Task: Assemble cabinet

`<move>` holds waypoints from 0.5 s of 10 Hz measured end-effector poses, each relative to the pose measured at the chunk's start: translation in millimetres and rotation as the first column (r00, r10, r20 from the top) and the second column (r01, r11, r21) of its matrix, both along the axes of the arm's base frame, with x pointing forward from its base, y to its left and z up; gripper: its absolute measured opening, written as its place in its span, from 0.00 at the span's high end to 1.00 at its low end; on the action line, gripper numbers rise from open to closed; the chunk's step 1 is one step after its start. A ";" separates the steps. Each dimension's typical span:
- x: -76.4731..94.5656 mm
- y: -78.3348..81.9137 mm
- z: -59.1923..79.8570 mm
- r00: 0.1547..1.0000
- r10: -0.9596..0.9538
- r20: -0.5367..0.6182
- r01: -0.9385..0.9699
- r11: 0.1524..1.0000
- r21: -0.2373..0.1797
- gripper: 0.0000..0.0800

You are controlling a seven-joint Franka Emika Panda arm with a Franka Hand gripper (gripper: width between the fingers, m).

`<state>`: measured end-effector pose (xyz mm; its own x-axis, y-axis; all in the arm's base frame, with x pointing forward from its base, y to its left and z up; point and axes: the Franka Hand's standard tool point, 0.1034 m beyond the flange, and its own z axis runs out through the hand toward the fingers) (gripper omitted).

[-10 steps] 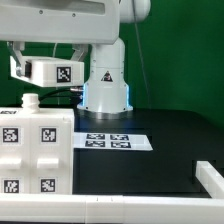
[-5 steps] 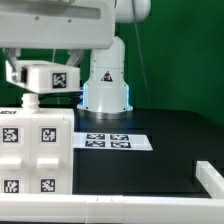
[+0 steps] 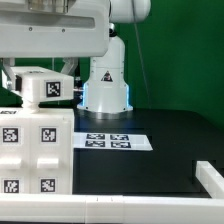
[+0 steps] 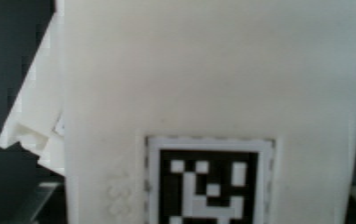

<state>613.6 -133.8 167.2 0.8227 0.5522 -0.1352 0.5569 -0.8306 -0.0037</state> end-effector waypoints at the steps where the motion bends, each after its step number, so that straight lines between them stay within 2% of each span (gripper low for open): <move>1: 0.1 0.0 -0.1 1.000 0.000 0.000 0.000 1.000 0.000 0.30; 5: 2.5 4.8 -0.1 1.000 -0.011 0.003 0.011 1.000 -0.004 0.30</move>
Offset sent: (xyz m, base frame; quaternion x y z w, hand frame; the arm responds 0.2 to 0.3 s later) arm 0.0090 0.0064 -0.0021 0.0145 0.0066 0.0063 0.9999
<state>616.2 -129.0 167.1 0.8293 0.5422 -0.1354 0.5473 -0.8369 0.0011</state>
